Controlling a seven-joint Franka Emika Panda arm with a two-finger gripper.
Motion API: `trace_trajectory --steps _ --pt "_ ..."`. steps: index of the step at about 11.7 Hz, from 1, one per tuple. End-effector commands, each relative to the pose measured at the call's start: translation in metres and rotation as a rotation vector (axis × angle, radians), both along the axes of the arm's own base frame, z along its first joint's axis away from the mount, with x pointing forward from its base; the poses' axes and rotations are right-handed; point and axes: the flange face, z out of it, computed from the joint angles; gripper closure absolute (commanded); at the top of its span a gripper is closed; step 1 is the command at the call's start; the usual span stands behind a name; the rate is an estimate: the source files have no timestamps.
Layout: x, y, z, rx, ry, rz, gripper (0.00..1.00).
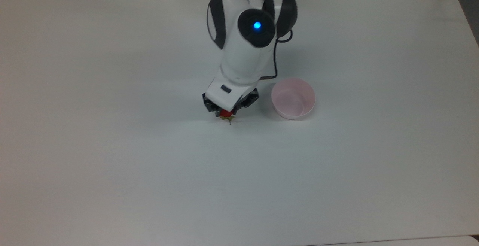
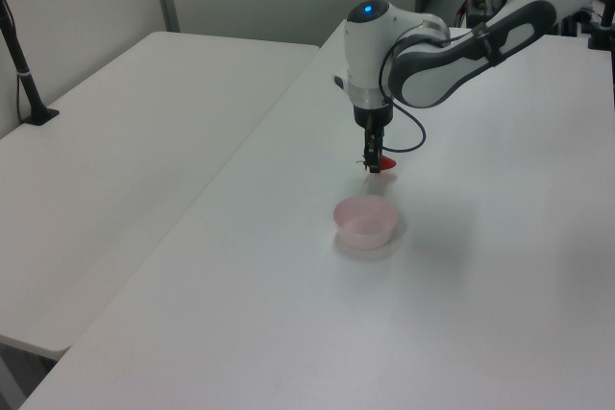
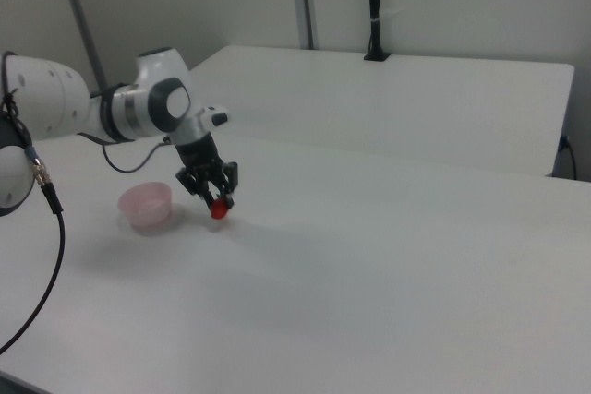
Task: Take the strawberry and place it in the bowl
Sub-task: 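Carry the strawberry over the pink bowl and lower it inside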
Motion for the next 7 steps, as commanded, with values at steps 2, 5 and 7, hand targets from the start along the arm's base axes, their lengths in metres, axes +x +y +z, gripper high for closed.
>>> trace_trajectory --steps 2,5,7 --pt "-0.029 0.109 0.067 0.033 -0.103 -0.07 0.67" --pt "-0.05 0.168 0.047 0.029 -0.109 -0.107 0.61" --pt "-0.052 0.173 0.038 0.027 -0.102 -0.124 0.55"
